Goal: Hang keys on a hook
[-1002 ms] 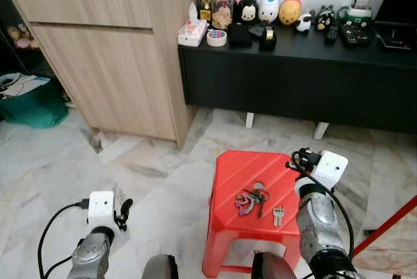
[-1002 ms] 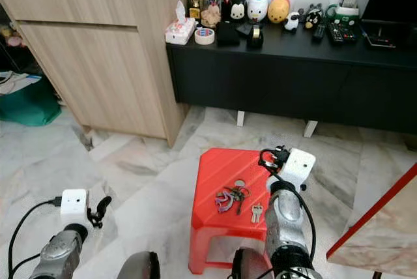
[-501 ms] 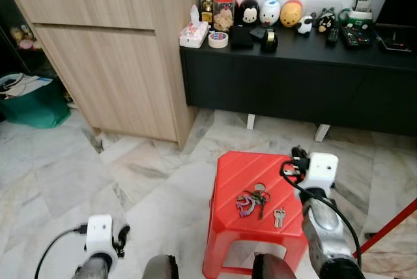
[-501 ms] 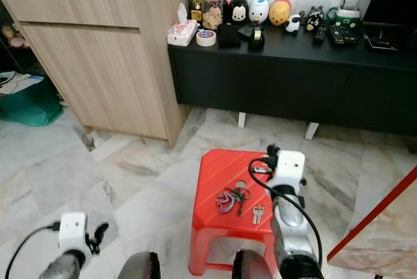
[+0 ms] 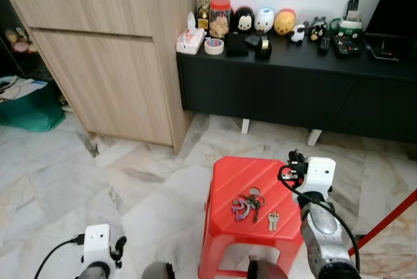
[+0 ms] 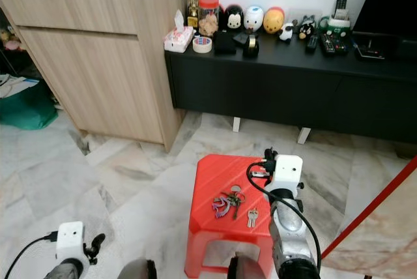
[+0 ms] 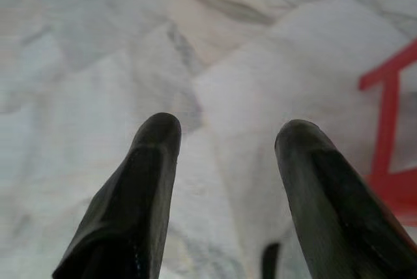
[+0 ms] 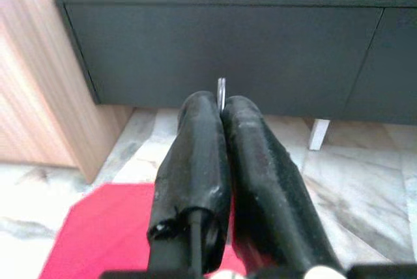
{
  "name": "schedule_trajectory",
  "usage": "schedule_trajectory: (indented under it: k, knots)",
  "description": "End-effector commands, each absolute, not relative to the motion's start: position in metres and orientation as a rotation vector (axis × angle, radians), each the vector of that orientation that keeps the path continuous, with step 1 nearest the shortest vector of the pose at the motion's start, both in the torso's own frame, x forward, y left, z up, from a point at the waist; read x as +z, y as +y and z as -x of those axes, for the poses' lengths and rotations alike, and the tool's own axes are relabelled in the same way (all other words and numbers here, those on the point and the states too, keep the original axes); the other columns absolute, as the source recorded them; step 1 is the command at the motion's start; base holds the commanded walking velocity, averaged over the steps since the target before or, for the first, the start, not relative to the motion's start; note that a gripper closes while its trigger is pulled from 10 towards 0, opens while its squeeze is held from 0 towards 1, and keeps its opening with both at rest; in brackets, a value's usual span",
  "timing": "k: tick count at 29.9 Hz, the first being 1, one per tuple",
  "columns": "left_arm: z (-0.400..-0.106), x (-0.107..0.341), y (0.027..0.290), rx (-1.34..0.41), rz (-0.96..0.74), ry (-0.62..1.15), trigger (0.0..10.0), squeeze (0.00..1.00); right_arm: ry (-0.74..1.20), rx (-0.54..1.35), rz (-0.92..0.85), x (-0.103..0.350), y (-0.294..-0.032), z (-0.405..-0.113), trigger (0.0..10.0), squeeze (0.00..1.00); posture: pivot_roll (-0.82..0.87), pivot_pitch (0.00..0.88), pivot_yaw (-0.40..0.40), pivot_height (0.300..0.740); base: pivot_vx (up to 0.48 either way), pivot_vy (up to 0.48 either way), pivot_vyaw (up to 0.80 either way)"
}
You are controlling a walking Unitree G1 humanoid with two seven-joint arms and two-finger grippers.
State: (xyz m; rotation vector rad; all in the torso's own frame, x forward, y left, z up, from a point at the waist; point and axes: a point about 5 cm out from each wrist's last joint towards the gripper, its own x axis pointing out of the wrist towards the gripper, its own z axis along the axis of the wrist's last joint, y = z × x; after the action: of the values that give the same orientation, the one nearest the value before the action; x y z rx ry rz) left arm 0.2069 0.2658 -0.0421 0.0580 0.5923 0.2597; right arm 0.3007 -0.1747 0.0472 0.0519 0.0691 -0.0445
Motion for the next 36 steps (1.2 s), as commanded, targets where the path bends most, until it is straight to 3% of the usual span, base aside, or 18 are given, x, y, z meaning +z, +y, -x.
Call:
schedule_trajectory:
  k: [1, 6, 22, 36]
  knots:
    - [-0.204, -0.044, 0.268, 0.278, -0.053, 0.61, 10.0, 0.0, 0.045, -0.037, -0.052, 0.052, -0.173, -0.303, 10.0, 0.0, 0.02, 0.0, -0.028, 0.71, 0.0, 0.0, 0.0]
    - [-0.194, -0.048, 0.275, 0.314, -0.058, 0.657, 10.0, 0.0, 0.065, -0.036, -0.053, 0.048, -0.174, -0.3, 10.0, 0.0, 0.02, 0.0, -0.045, 0.74, 0.0, 0.0, 0.0]
    - [-0.176, -0.067, 0.253, 0.251, -0.012, 0.76, 10.0, 0.0, 0.13, -0.076, -0.051, 0.031, -0.19, -0.289, 10.0, 0.0, 0.03, 0.0, -0.028, 0.74, 0.0, 0.0, 0.0]
    - [-0.171, -0.068, 0.259, 0.26, -0.003, 0.77, 10.0, 0.0, 0.136, -0.08, -0.056, 0.031, -0.189, -0.291, 10.0, 0.0, 0.02, 0.0, -0.027, 0.74, 0.0, 0.0, 0.0]
